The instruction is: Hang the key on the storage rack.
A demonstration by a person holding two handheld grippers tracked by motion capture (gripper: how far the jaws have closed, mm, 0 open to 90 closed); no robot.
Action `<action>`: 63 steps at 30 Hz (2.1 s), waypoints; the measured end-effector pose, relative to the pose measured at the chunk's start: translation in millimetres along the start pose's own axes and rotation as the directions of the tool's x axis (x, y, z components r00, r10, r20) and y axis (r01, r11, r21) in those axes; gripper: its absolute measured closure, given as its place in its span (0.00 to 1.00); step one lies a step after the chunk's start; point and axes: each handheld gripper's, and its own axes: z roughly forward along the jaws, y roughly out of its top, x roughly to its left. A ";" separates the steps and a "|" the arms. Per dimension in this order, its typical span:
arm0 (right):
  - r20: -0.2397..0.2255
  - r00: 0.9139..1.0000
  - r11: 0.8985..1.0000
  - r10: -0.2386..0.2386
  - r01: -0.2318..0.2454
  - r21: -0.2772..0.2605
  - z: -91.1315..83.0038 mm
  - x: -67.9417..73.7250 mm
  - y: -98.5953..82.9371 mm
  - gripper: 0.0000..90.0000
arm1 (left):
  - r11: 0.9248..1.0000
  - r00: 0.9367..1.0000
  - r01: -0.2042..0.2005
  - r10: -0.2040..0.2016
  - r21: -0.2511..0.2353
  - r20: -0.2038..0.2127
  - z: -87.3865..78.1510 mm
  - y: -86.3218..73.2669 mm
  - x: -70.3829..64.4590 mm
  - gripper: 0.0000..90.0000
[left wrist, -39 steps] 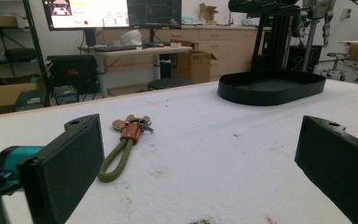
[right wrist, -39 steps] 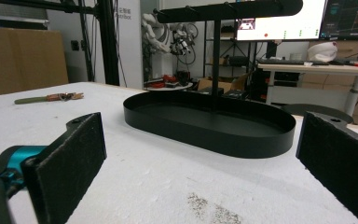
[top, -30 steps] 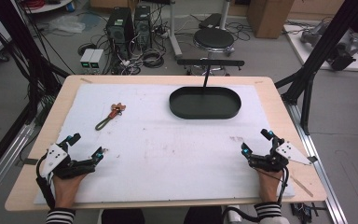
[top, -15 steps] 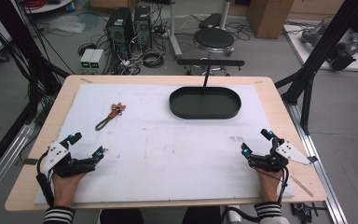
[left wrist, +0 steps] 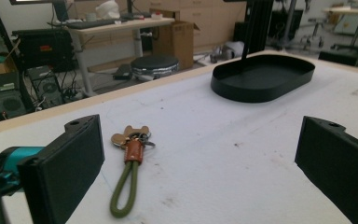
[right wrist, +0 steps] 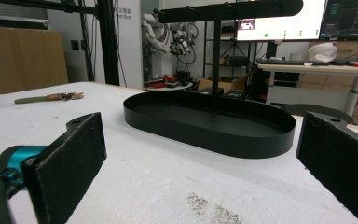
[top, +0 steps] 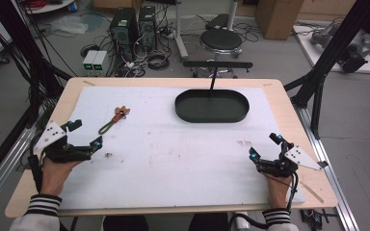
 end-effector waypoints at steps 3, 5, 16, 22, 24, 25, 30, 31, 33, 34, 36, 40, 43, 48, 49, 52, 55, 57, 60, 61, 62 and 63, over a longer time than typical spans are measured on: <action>0.000 1.000 1.000 0.000 0.000 -0.001 0.1 0.0 0.0 0.00 | 0.999 1.000 -0.002 0.001 0.051 0.011 5.6 12.9 7.9 0.02; -0.001 1.000 1.000 -0.001 0.001 0.005 -0.2 0.2 0.0 0.00 | 0.995 0.999 0.018 -0.021 0.094 0.026 10.0 19.9 14.1 0.02; -0.001 1.000 1.000 -0.001 0.001 0.003 0.2 -0.1 0.0 0.00 | 0.939 0.999 -0.032 0.018 0.344 0.043 41.5 43.9 38.0 0.02; 0.001 1.000 1.000 -0.002 0.002 0.009 0.8 0.1 0.2 0.00 | 0.856 0.995 -0.102 0.088 0.507 0.052 66.5 50.1 47.5 0.02; 0.002 1.000 1.000 -0.002 0.002 0.009 0.8 0.1 0.2 0.00 | 0.828 0.993 -0.117 0.106 0.549 0.052 75.4 50.7 49.2 0.02; 0.000 1.000 1.000 -0.002 0.002 0.009 0.8 0.2 0.2 0.00 | 0.814 0.992 -0.122 0.110 0.569 0.056 79.7 51.1 50.4 0.02; 0.000 1.000 1.000 -0.005 0.005 0.009 0.8 0.0 0.2 0.00 | 0.751 0.991 -0.133 0.118 0.647 0.067 100.4 52.0 55.9 0.02; 0.001 1.000 1.000 -0.002 0.002 0.009 0.8 0.1 0.2 0.01 | 0.742 0.991 -0.131 0.115 0.658 0.067 103.8 52.5 57.1 0.02; -0.001 1.000 1.000 0.000 0.000 0.009 0.6 0.0 0.2 0.00 | 0.725 0.992 -0.122 0.104 0.678 0.068 110.0 52.7 59.7 0.02; -0.001 1.000 1.000 0.002 -0.002 0.010 0.6 0.1 0.1 0.00 | 0.710 0.992 -0.122 0.108 0.694 0.065 113.1 52.7 60.7 0.02; -0.001 1.000 1.000 0.001 -0.001 0.010 0.6 0.1 0.1 0.00 | 0.685 0.992 -0.120 0.109 0.718 0.062 118.6 52.4 62.1 0.02; -0.001 1.000 1.000 0.002 -0.002 0.010 0.6 0.0 0.2 0.00 | 0.644 0.992 -0.119 0.113 0.755 0.060 129.9 50.8 63.4 0.02; 0.000 1.000 1.000 0.005 -0.005 0.010 0.5 0.0 0.2 0.01 | 0.626 0.993 -0.111 0.105 0.772 0.057 137.6 46.9 63.8 0.05; 0.000 1.000 1.000 0.002 -0.002 0.010 0.6 0.0 0.1 0.01 | 0.591 0.994 -0.093 0.100 0.801 0.041 148.0 37.0 64.4 0.14; -0.001 1.000 1.000 0.004 -0.004 0.010 0.5 0.0 0.2 0.01 | 0.582 0.994 -0.093 0.097 0.808 0.045 149.6 35.4 64.7 0.14; 0.000 1.000 1.000 0.004 -0.004 0.011 0.4 -0.2 0.1 0.00 | 0.567 0.995 -0.090 0.091 0.819 0.046 153.6 30.6 64.5 0.16; -0.001 1.000 1.000 0.006 -0.006 0.010 0.4 -0.2 0.1 0.00 | 0.545 0.996 -0.081 0.078 0.835 0.046 156.6 26.4 65.7 0.19; -0.001 1.000 1.000 0.006 -0.006 0.011 0.3 -0.2 0.2 0.00 | 0.526 0.997 -0.077 0.068 0.847 0.049 158.3 23.3 66.7 0.19; 0.001 1.000 1.000 0.005 -0.005 0.006 0.6 -0.5 0.1 0.01 | 0.508 0.997 -0.073 0.056 0.858 0.052 159.9 20.4 67.1 0.24; 0.000 1.000 1.000 0.007 -0.007 0.008 0.3 -0.4 0.1 0.00 | 0.504 0.998 -0.067 0.052 0.861 0.047 160.6 19.8 66.7 0.24; 0.001 1.000 1.000 0.007 -0.007 0.008 0.3 -0.4 0.1 0.01 | 0.501 0.998 -0.064 0.050 0.863 0.045 161.2 19.3 66.5 0.25; 0.000 1.000 1.000 0.007 -0.007 0.009 0.3 -0.4 0.1 0.00 | 0.498 0.998 -0.066 0.049 0.864 0.048 161.8 19.0 66.7 0.26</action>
